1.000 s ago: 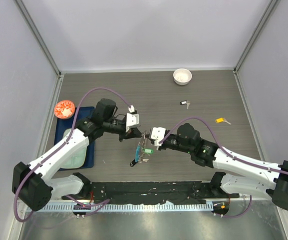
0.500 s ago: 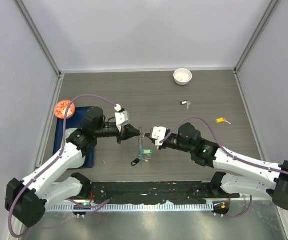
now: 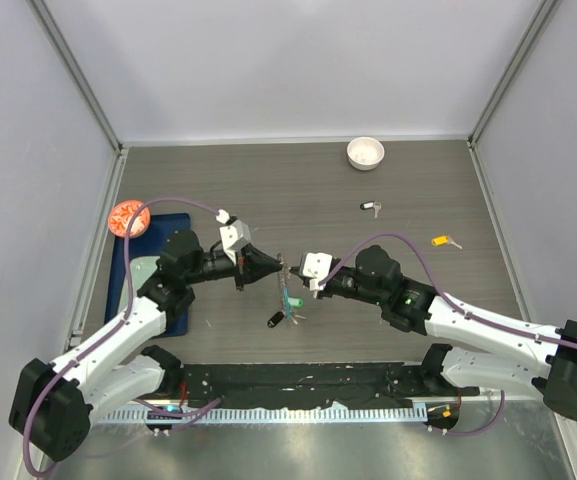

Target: Put the keys on the keyring

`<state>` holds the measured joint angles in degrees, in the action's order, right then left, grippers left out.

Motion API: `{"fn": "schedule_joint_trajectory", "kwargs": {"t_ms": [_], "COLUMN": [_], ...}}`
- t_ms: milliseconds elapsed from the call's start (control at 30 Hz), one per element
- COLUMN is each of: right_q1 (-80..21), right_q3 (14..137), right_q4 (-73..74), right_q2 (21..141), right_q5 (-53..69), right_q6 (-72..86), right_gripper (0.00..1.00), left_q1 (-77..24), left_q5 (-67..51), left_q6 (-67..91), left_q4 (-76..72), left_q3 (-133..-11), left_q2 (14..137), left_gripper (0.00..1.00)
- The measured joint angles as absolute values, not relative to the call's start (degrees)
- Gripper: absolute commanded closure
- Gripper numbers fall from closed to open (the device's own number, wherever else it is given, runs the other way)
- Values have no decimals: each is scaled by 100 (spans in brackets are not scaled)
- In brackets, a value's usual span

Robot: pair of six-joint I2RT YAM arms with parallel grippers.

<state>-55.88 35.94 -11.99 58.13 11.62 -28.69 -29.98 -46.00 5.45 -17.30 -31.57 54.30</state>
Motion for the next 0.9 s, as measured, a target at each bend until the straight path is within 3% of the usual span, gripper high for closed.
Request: {"fn": "schedule_joint_trajectory", "kwargs": {"t_ms": [67, 167, 467, 900], "right_q1": [-5588, -5588, -5588, -5588], "right_q3": [3590, 3579, 3570, 3570], "right_q4": [-1194, -1100, -998, -902], "right_q2": [5813, 5811, 5811, 5778], "right_q5": [1162, 1149, 1151, 1160], "right_q6": [-2869, -2867, -2884, -2967], "right_gripper": [99, 99, 99, 99], "left_q1": [-2998, -2987, -2987, -2987], "left_q5": [-4532, -4388, -4259, -4923], "left_q6": [622, 652, -80, -1949], "left_q4": [-1824, -1817, -808, 1452], "left_q3": [-3074, -3057, -3492, -5249], "left_q2": [5389, 5212, 4991, 6528], "left_gripper": [71, 61, 44, 44]}}
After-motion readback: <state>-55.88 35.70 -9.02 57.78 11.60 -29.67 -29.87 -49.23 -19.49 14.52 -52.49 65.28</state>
